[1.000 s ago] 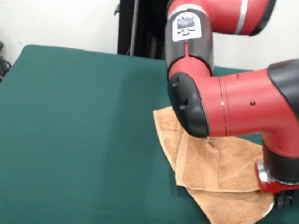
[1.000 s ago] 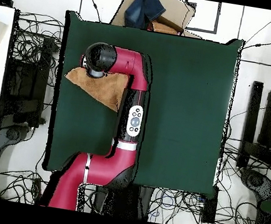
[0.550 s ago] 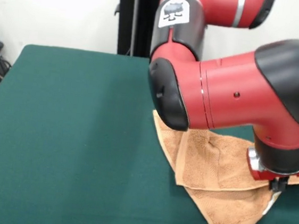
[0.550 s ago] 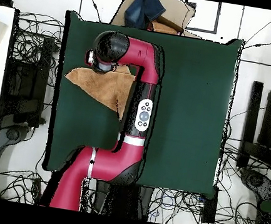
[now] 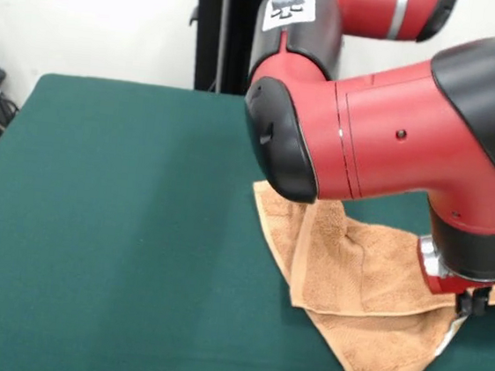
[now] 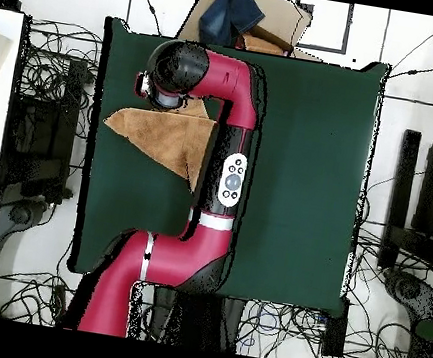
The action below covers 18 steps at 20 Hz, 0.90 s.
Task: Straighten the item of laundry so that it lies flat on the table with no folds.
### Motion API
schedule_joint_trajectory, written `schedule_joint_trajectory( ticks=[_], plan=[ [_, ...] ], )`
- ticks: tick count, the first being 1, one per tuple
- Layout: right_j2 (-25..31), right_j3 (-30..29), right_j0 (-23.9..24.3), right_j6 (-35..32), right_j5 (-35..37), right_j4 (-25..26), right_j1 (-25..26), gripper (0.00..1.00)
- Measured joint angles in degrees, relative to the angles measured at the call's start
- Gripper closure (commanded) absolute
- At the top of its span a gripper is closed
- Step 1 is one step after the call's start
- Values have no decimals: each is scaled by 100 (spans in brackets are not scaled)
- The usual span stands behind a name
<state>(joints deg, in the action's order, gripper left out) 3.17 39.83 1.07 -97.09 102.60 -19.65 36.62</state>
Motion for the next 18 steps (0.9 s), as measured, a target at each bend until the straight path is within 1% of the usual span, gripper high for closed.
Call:
schedule_joint_trajectory(
  ticks=[4,10,18],
  plan=[
    [-6,-99,14,0,40,-26,-28,100],
    [-6,-99,57,0,209,-26,-18,100],
    [-70,-100,160,0,644,-25,-18,100]
  ],
)
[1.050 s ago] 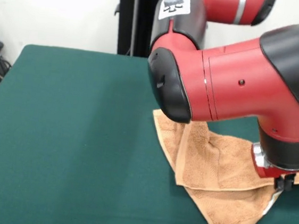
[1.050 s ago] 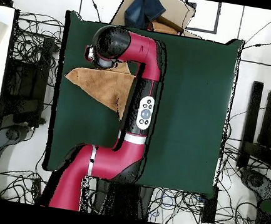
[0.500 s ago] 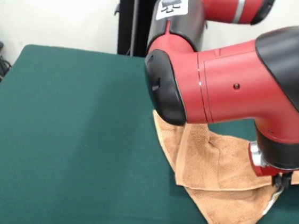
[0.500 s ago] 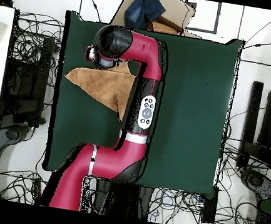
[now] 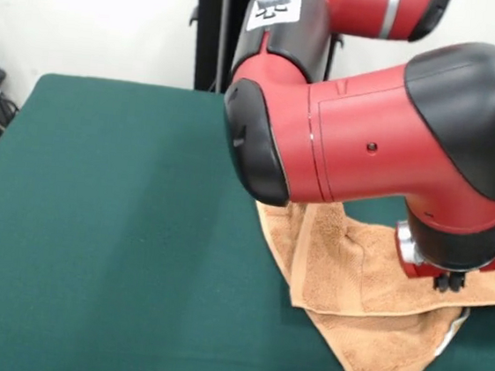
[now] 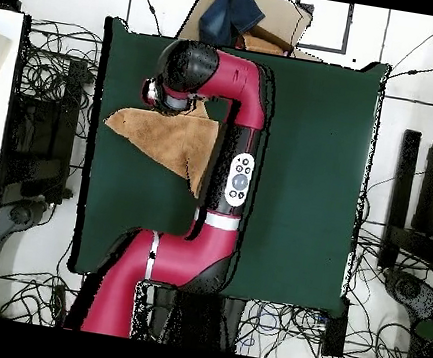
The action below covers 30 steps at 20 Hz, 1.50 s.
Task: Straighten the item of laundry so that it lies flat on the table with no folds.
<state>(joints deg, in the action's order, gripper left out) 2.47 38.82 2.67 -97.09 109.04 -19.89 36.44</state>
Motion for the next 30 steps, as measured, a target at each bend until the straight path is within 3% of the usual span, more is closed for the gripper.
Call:
schedule_joint_trajectory(
  ticks=[30],
  plan=[
    [-398,-385,197,0,686,75,-203,100]
  ],
)
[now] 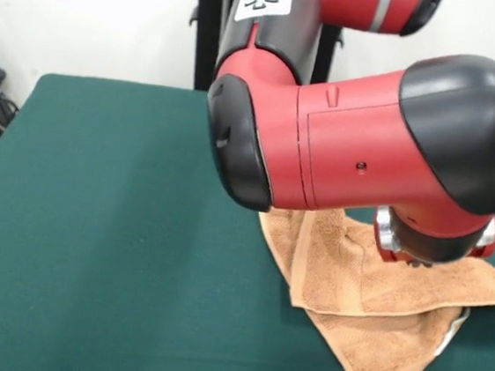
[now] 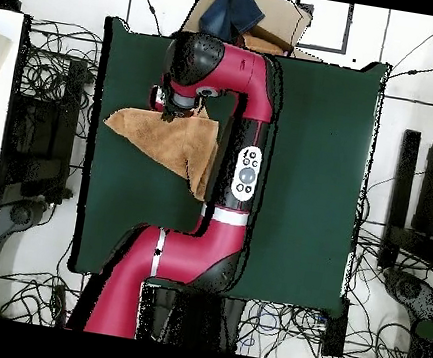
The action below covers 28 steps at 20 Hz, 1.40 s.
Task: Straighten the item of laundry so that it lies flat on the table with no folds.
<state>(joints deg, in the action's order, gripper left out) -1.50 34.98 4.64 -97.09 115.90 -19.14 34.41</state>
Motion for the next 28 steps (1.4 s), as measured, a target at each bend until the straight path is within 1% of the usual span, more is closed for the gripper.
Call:
schedule_joint_trajectory(
  ticks=[11,17,25,28],
  plan=[
    [-303,-694,315,0,91,0,-364,100],
    [-303,-995,433,1,91,-1,-500,100],
    [-312,-1287,505,1,103,1,-615,100],
    [-312,-1305,520,1,114,1,-633,100]
  ],
)
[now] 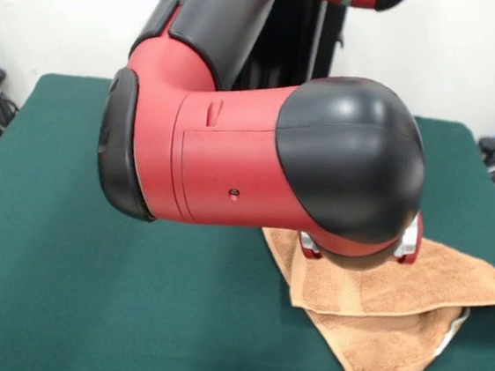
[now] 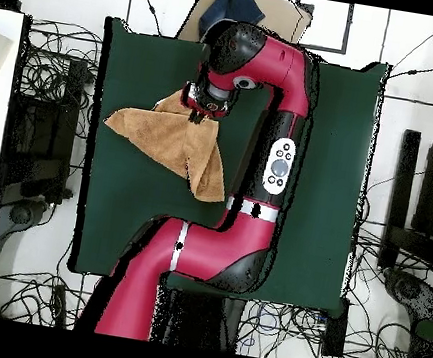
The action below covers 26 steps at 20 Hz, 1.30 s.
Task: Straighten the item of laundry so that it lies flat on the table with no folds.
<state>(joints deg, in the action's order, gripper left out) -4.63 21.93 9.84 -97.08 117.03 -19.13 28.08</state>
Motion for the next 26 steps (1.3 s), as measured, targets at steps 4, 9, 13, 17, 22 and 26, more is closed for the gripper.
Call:
schedule_joint_trajectory(
  ticks=[4,9,13,17,22,26],
  plan=[
    [-1,-11,38,0,7,20,-26,100],
    [-1,-30,86,0,6,40,-34,100],
    [0,-32,94,0,4,58,-36,100],
    [0,-91,83,0,4,71,-70,100],
    [0,-321,42,0,4,81,-227,100],
    [0,-274,49,0,4,165,-255,100]
  ],
)
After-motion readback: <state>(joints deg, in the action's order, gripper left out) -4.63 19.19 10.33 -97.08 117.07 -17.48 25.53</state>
